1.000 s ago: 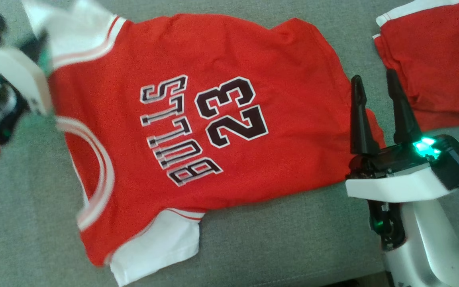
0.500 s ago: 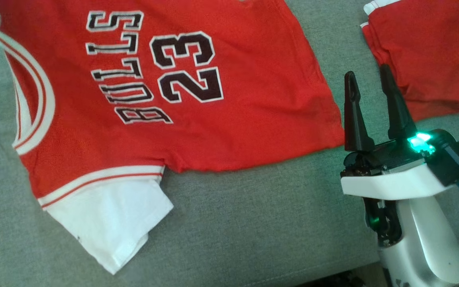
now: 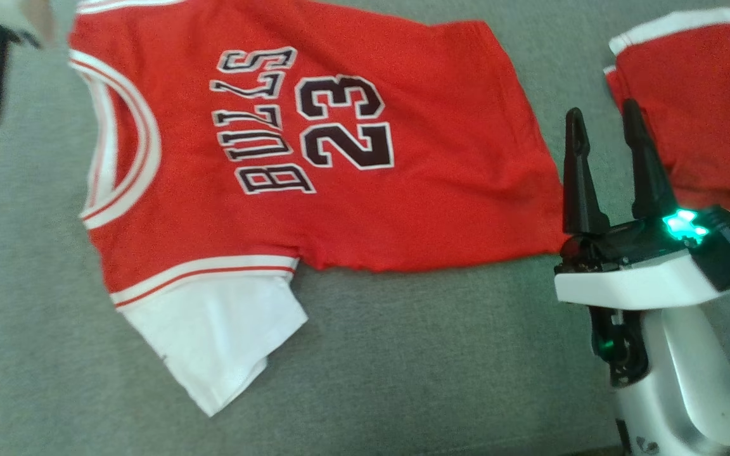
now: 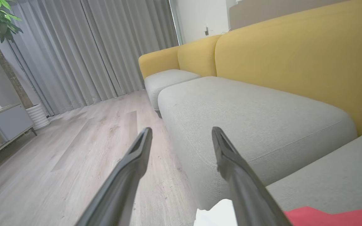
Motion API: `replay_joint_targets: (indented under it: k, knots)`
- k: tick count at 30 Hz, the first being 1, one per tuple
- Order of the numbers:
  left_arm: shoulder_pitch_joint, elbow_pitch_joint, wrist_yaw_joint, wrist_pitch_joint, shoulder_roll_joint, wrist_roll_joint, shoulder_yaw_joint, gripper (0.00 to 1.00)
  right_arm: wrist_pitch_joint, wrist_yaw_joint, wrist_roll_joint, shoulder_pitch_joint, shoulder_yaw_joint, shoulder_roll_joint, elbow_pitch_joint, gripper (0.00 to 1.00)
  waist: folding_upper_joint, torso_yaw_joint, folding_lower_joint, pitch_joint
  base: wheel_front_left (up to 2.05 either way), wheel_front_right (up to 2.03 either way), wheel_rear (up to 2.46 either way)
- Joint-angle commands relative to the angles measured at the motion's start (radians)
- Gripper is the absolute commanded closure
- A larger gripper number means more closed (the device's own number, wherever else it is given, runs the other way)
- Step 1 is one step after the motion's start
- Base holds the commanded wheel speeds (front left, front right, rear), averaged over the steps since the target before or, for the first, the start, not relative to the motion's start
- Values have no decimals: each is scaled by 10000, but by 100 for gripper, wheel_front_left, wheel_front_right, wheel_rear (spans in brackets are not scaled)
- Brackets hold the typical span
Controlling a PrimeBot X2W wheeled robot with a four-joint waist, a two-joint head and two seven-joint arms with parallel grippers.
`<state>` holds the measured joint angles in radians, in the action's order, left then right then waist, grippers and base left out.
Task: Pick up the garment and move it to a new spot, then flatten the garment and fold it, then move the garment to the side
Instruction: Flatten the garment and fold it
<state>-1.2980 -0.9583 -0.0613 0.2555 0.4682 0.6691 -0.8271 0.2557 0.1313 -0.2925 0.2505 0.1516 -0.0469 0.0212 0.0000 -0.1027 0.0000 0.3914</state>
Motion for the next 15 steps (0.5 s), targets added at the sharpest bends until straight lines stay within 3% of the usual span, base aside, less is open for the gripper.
replay_joint_targets:
  k: [1, 8, 15]
  knots:
    - [179, 509, 86, 59, 324, 13, 514, 0, 61, -6, 101, -17, 114, -33, -248, 0, 0, 453, 0, -528, 0, 0, 0]
    - [2687, 2428, 472, 61, -146, 18, 1731, 0, 61, -6, 267, -480, -451, -33, -4, 0, 0, 1348, 0, -1736, 0, 0, 0]
    - [5099, 4000, 939, 61, -695, -151, 2325, 0, 61, -6, 382, -1050, -827, -33, 119, 0, 0, 1963, 0, -2562, 0, 0, 0]
